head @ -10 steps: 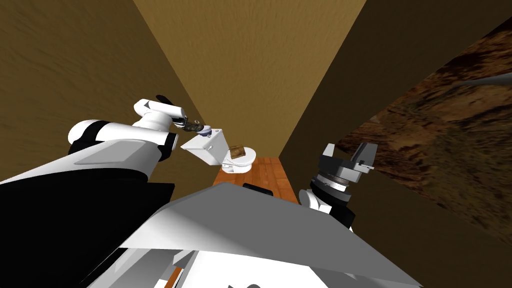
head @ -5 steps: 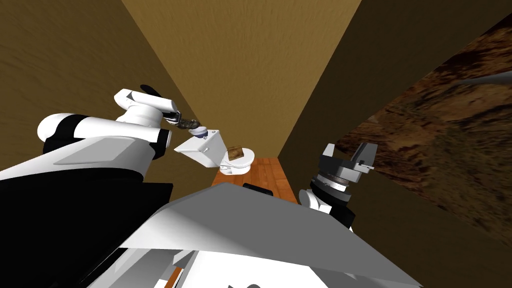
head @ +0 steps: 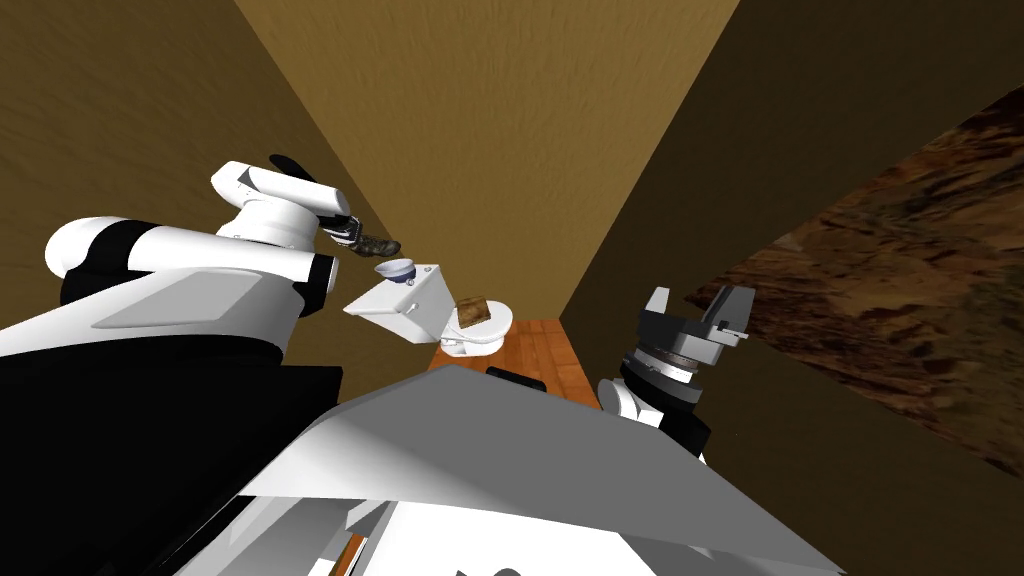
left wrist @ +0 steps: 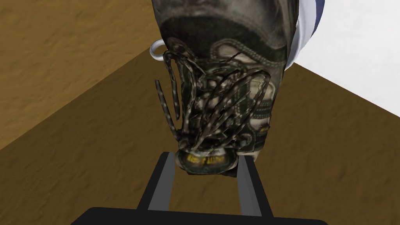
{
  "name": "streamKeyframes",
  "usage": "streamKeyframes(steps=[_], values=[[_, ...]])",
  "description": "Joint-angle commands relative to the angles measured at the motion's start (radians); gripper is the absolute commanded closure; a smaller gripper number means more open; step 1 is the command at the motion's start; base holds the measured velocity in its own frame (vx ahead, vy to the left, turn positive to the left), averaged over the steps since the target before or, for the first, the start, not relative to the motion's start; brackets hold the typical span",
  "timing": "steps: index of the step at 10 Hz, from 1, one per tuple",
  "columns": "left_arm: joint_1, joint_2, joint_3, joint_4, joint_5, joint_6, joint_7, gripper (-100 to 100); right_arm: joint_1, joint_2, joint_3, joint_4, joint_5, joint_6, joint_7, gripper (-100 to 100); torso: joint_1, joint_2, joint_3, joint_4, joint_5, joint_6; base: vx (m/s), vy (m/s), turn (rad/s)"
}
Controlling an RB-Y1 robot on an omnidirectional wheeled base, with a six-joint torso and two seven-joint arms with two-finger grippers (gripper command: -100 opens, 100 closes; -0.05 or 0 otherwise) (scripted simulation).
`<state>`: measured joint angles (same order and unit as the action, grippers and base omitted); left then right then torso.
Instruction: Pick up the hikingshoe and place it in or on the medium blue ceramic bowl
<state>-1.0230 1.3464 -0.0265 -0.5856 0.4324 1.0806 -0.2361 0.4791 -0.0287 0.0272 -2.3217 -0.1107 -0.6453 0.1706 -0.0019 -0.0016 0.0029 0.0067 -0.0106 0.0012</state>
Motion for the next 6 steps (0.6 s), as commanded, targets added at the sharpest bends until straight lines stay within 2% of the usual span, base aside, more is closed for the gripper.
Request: streamKeyframes(steps=[1,6], values=[[-0.004,0.000,-0.015,-0.018,0.012,0.032,0.001,100,0.000,0.000,0.000,0.000,0.000,0.000,0.000,0,0.000,0.000,0.000,0.000,0.000,0.000,0.123,0.155,0.016],[-0.029,-0.021,-0.072,-0.063,0.042,0.126,0.008,100,0.000,0.000,0.000,0.000,0.000,0.000,0.000,0,-0.001,0.004,0.002,0.001,-0.001,0.000,0.083,0.159,0.033]])
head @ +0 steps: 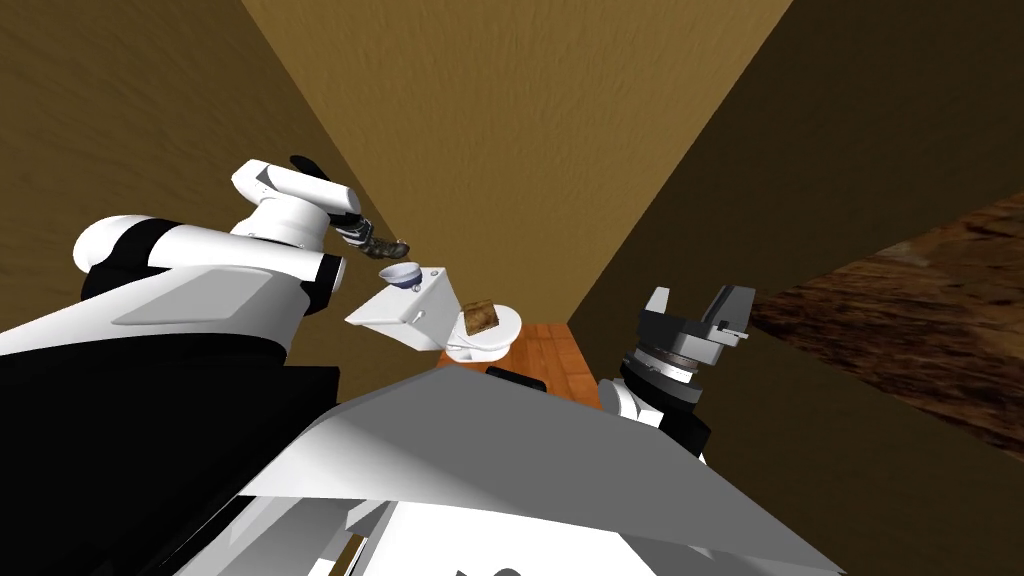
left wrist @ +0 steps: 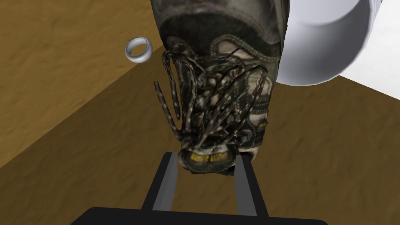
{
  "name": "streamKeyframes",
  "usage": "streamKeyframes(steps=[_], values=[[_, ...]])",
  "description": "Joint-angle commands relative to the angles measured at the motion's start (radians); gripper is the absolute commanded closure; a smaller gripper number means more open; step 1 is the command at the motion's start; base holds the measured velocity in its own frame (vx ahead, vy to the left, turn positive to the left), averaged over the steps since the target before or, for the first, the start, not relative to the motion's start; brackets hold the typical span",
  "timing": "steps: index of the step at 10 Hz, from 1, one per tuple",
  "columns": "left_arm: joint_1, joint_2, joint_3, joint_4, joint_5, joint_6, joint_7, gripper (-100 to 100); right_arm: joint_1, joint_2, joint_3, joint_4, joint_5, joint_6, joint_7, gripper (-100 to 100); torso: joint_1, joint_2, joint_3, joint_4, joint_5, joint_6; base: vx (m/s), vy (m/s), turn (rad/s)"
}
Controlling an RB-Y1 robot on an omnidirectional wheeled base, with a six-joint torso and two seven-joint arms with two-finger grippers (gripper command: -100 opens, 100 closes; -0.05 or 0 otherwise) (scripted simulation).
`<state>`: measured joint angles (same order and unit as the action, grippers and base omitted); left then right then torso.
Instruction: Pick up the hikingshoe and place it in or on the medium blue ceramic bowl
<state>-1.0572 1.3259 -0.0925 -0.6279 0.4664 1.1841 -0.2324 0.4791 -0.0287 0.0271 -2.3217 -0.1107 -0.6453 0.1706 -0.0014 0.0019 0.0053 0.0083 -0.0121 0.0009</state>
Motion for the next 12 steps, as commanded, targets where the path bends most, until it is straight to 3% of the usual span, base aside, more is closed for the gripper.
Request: streamKeyframes(steps=[1,3,4,8,9,10,12], values=[[0.002,-0.003,-0.013,-0.026,0.012,0.034,0.005,100,0.000,0.000,0.000,0.000,0.000,0.000,0.000,0,0.000,0.000,0.000,0.000,0.000,0.000,0.090,0.185,0.031],[0.009,-0.002,-0.013,-0.037,0.016,0.040,0.007,100,0.000,0.000,0.000,0.000,0.000,0.000,0.000,0,-0.001,0.001,0.001,0.000,-0.001,0.000,0.058,0.111,0.013],[0.010,-0.001,-0.013,-0.041,0.017,0.046,0.009,-100,0.000,0.000,0.000,0.000,0.000,0.000,0.000,0,-0.007,0.004,0.002,0.001,-0.002,0.000,0.007,0.014,-0.001],[0.010,-0.001,-0.013,-0.040,0.017,0.045,0.008,-100,0.000,0.000,0.000,0.000,0.000,0.000,0.000,0,-0.014,0.008,0.005,0.002,-0.004,0.000,0.001,0.002,0.000],[0.010,-0.001,-0.013,-0.040,0.017,0.045,0.008,0,0.000,0.000,0.000,0.000,0.000,0.000,0.000,0,-0.014,0.008,0.005,0.002,-0.004,0.000,0.000,0.000,0.000],[-0.001,0.013,-0.019,-0.045,0.026,0.073,0.001,-100,0.000,0.000,0.000,0.000,0.000,0.000,0.000,0,-0.014,0.008,0.005,0.002,-0.004,0.000,0.042,0.028,-0.030],[-0.015,0.033,-0.027,-0.051,0.038,0.111,-0.010,-100,0.000,0.000,0.000,0.000,0.000,0.000,0.000,0,-0.011,0.005,0.003,0.002,-0.003,0.000,0.069,0.063,-0.039]])
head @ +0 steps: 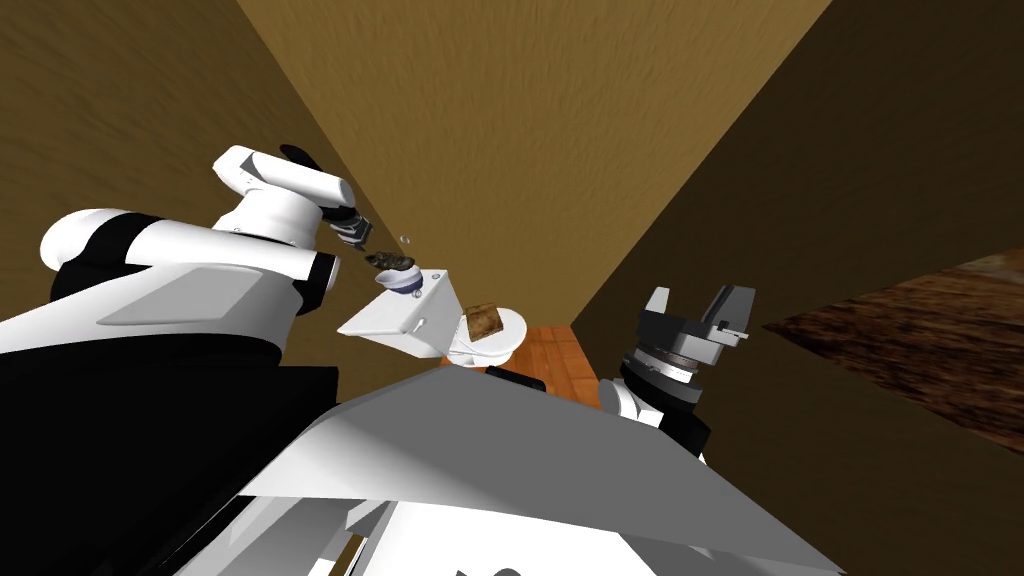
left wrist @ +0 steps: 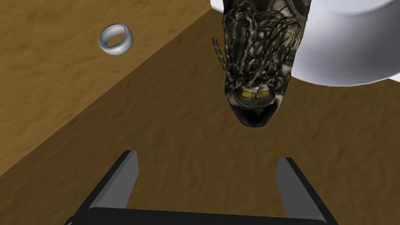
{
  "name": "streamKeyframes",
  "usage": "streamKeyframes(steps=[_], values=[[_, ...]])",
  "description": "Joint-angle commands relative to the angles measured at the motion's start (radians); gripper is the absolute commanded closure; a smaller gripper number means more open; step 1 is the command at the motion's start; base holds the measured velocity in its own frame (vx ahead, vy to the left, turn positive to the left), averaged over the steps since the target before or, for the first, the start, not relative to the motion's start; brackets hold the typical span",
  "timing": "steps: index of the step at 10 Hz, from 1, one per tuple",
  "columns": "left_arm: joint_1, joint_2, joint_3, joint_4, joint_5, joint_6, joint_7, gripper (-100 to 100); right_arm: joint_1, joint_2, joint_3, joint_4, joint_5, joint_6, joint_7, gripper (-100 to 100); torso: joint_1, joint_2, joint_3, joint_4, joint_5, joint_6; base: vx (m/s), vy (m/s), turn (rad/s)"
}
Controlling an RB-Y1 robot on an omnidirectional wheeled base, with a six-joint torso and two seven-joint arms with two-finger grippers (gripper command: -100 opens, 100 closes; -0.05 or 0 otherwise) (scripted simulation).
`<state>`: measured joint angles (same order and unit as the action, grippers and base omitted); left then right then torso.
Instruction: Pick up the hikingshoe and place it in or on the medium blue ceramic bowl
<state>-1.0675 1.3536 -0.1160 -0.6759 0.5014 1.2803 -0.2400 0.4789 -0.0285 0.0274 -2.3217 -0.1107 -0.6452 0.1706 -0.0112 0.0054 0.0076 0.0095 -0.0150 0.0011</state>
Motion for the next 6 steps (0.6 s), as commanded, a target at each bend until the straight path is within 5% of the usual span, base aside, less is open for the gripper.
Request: streamKeyframes(steps=[1,2,3,6], values=[[-0.012,0.015,-0.007,-0.006,0.009,0.034,-0.007,-100,0.000,0.000,0.000,0.000,0.000,0.000,0.000,0,0.000,0.000,0.000,0.000,0.000,0.000,0.072,0.074,-0.026],[0.003,0.012,0.000,-0.015,0.010,0.024,-0.001,-100,0.000,0.000,0.000,0.000,0.000,0.000,0.000,0,0.001,0.000,0.000,0.000,0.000,0.000,0.027,0.034,-0.007],[0.003,0.014,0.000,-0.017,0.011,0.029,-0.001,0,0.000,0.000,0.000,0.000,0.000,0.000,0.000,0,-0.001,0.002,0.001,0.000,0.000,0.000,0.005,0.006,0.000],[0.003,0.014,0.000,-0.017,0.011,0.029,-0.001,0,0.000,0.000,0.000,0.000,0.000,0.000,0.000,0,-0.004,0.004,0.002,0.001,-0.001,0.000,0.000,0.000,0.000]])
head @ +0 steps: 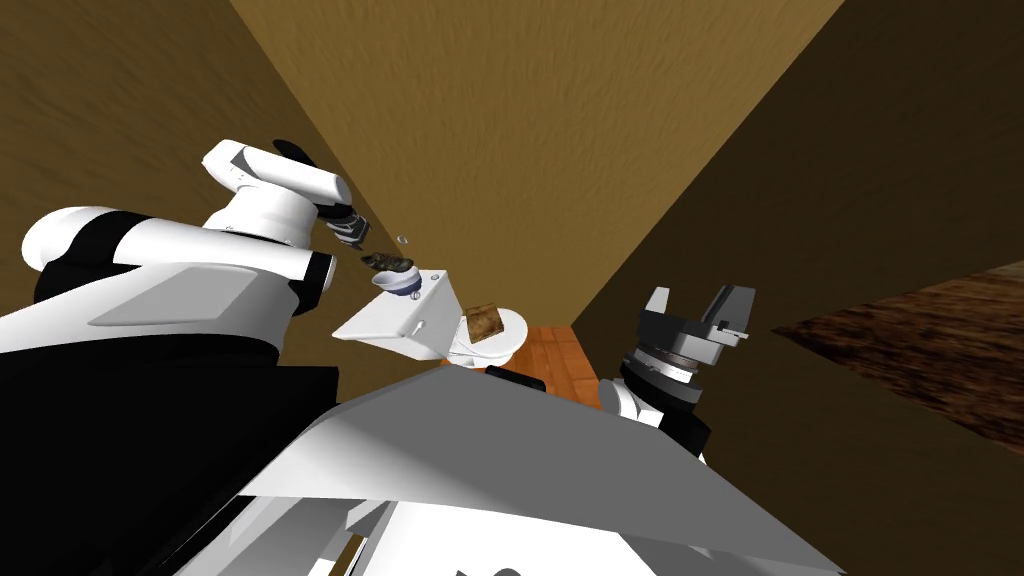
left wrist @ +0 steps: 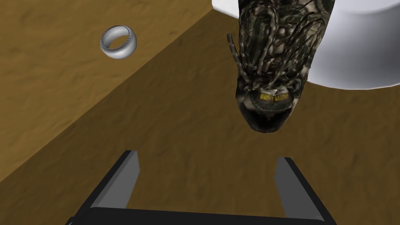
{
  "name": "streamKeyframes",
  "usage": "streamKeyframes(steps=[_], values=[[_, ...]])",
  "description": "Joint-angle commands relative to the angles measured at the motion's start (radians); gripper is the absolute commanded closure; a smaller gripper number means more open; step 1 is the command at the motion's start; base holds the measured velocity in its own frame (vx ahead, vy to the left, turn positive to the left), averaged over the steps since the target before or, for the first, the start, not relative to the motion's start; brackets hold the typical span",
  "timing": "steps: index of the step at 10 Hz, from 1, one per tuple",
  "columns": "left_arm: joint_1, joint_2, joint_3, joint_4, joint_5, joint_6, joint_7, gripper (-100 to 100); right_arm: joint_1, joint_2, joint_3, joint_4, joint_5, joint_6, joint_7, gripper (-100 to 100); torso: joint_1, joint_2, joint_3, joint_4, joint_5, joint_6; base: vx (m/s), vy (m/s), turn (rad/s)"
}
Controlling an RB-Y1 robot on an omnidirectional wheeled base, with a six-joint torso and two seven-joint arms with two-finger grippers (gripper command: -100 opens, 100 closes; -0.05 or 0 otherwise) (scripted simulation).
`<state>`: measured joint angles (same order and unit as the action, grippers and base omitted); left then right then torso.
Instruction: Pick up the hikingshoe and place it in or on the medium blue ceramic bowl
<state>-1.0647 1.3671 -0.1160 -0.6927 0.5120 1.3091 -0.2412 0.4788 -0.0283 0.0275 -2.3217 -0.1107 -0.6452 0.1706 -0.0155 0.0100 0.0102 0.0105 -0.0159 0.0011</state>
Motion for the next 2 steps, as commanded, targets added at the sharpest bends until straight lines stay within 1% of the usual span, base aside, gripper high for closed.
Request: streamKeyframes(steps=[1,2], values=[[0.000,0.000,0.000,0.000,0.000,0.000,0.000,0,0.000,0.000,0.000,0.000,0.000,0.000,0.000,0,0.000,0.000,0.000,0.000,0.000,0.000,0.000,0.000,0.000],[0.000,0.000,0.000,0.000,0.000,0.000,0.000,0,0.000,0.000,0.000,0.000,0.000,0.000,0.000,0,0.000,0.000,0.000,0.000,0.000,0.000,0.000,0.000,0.000]])
